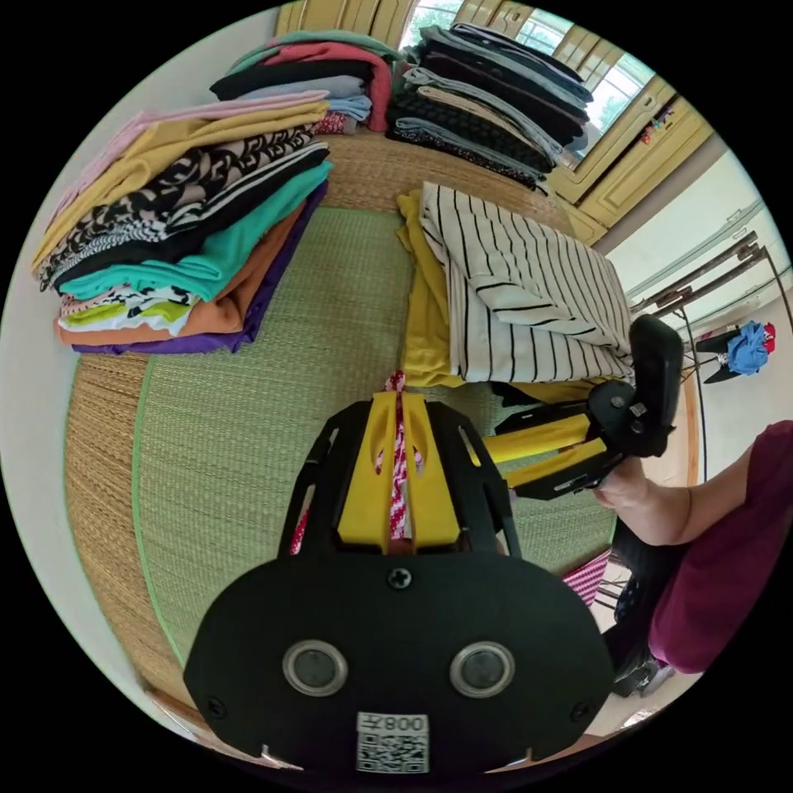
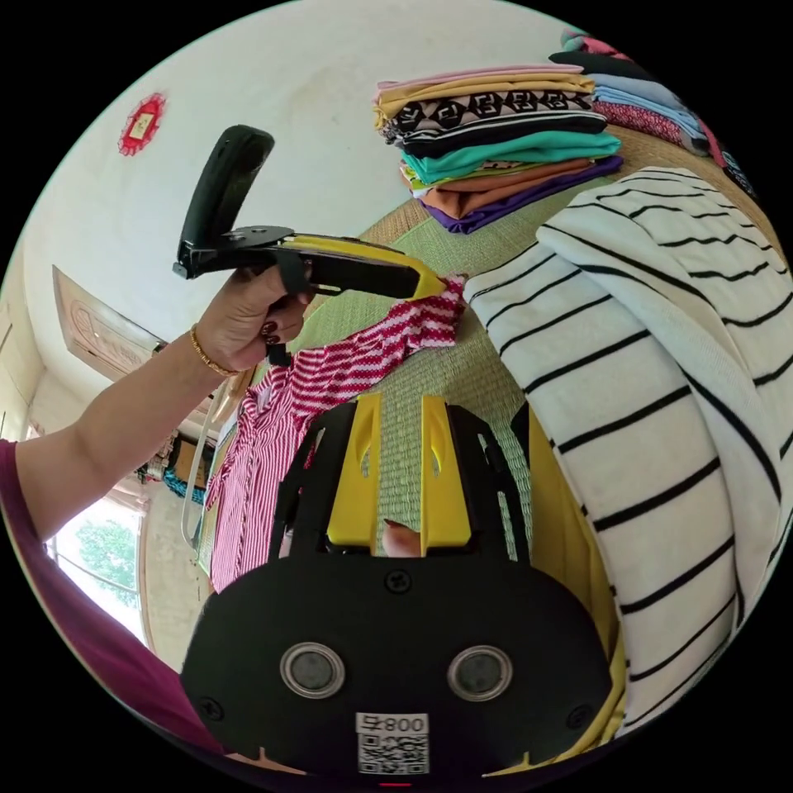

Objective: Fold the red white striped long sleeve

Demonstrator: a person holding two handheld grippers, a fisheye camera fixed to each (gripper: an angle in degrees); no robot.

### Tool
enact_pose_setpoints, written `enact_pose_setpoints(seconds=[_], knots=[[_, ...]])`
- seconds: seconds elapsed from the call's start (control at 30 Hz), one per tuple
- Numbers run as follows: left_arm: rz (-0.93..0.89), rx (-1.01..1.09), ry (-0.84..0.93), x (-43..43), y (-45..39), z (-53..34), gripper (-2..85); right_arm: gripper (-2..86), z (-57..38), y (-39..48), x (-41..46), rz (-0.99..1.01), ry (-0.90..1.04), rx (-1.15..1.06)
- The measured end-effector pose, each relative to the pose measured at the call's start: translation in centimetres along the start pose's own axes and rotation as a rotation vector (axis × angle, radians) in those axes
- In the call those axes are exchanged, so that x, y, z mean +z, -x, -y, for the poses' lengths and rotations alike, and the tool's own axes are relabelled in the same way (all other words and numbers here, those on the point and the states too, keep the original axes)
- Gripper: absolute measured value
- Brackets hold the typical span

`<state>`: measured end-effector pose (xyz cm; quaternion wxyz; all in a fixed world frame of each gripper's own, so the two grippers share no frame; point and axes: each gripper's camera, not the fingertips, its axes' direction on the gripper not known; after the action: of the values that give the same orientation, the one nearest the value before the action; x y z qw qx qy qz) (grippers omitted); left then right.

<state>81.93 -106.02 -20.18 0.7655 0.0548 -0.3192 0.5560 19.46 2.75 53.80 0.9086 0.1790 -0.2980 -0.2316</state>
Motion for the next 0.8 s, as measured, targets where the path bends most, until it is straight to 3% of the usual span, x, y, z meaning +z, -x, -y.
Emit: enact_pose_setpoints(seconds=[0.37,0.63,0.8], knots=[[-0.273,-0.057,-0.221,-6.6,4.1,1.9,0.7,9.6,-1.8,-2.8,-0.2,0.150,-0.136,-0.075],[-0.294,-0.075,-0.240,-6.0,5.9,5.0,0.8,10.4,-2.9,-7.3,0.0,0.357,-0.207,-0.016],[-0.304,-0.038,-0.228,-4.7,5.5,7.6,0.8,9.7,-2.8,-9.0,1.3,0.352,-0.152,0.040]])
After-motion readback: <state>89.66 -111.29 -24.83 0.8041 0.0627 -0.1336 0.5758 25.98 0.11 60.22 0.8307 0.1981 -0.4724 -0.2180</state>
